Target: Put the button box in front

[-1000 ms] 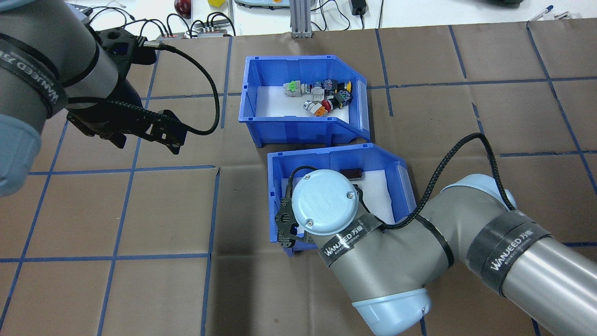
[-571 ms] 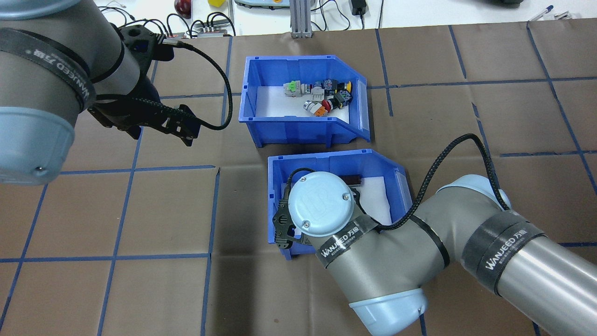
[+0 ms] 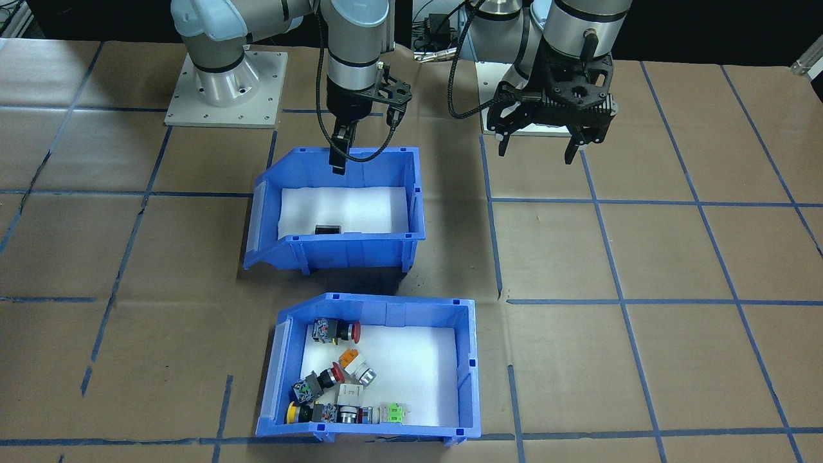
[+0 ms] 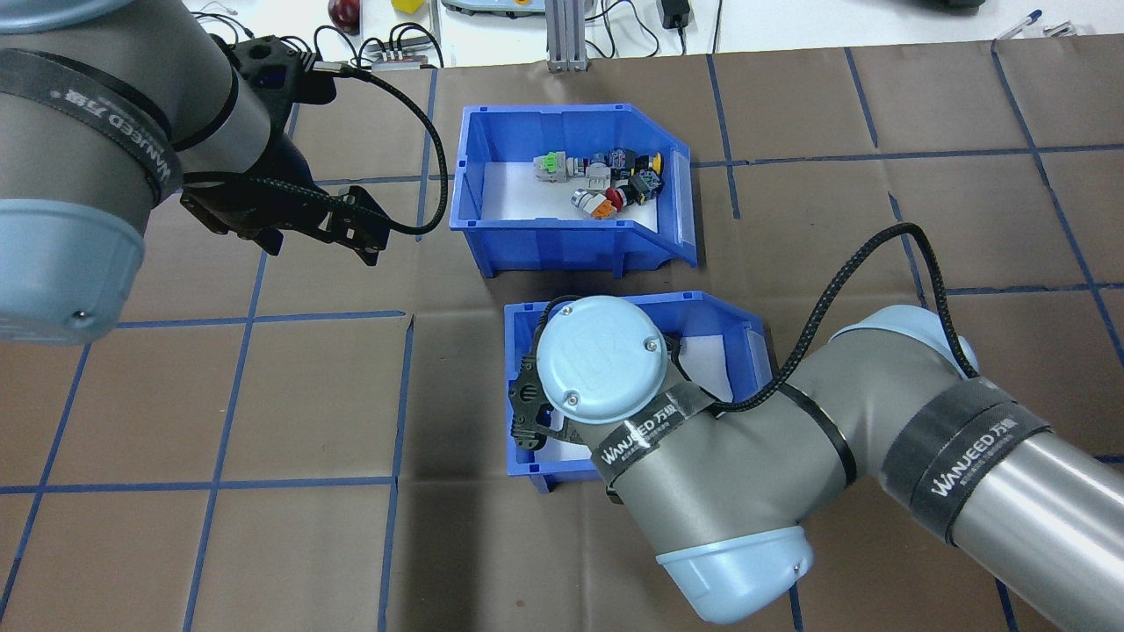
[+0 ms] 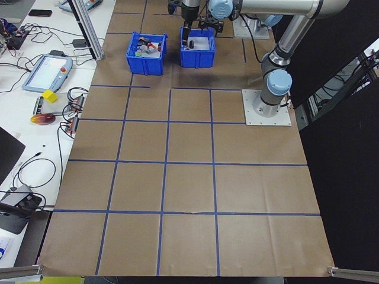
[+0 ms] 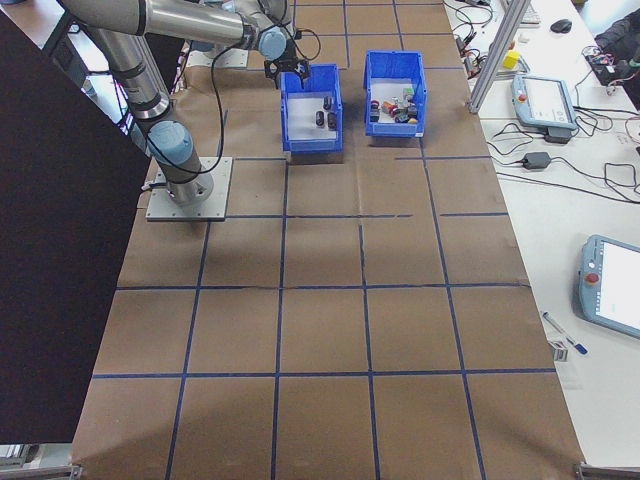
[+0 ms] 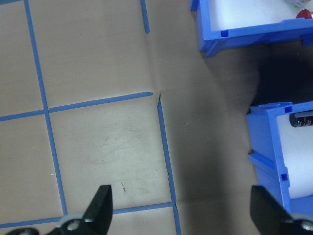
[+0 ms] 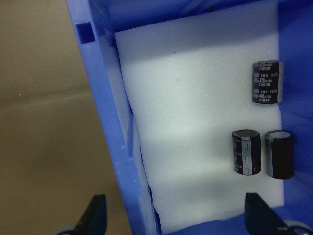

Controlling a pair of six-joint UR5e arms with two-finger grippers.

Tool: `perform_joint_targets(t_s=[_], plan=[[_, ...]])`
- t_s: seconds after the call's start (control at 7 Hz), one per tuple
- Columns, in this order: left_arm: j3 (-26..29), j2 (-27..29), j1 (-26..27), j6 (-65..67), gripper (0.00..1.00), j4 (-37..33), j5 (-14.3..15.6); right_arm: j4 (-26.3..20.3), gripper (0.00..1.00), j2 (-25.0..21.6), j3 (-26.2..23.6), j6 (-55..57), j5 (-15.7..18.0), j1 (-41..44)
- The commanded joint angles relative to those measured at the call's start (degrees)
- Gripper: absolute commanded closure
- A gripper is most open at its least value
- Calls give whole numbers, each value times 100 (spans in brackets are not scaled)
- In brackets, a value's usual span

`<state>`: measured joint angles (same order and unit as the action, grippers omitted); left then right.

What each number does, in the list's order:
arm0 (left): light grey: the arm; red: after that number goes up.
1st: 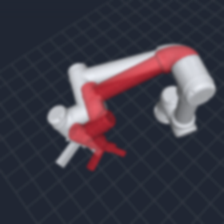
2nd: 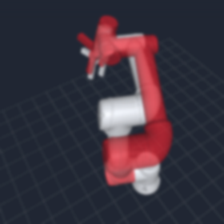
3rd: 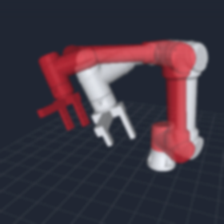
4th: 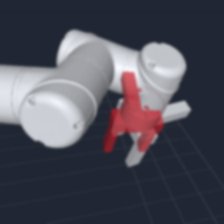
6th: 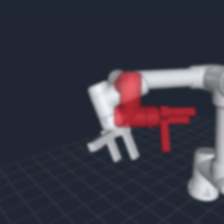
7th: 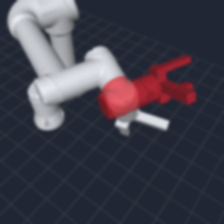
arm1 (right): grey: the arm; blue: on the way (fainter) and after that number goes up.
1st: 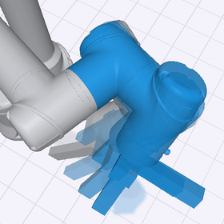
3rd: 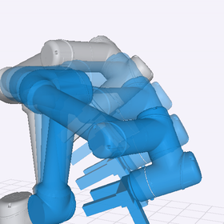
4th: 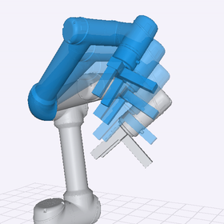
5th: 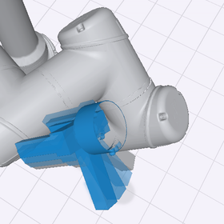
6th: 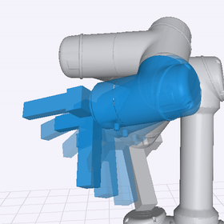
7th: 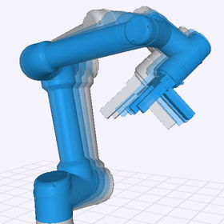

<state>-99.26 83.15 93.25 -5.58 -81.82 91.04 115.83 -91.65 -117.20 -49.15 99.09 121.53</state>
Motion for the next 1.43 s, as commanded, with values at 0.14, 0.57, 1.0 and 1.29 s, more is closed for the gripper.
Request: perform_joint_targets(t_s=[0.14,0.57,1.0,1.29], plan=[[99,-36,0,101,1,-773,2,-798,0,-274,557,19,22,-635],[82,-71,0,49,0,-775,11,-780,0,-336,847,289,-39,-1901],[3,-89,0,13,0,-722,11,-1173,0,-345,1250,2640,-232,-2720],[3,-98,0,13,0,-713,11,-1825,0,-327,1794,4282,-890,-3012]])
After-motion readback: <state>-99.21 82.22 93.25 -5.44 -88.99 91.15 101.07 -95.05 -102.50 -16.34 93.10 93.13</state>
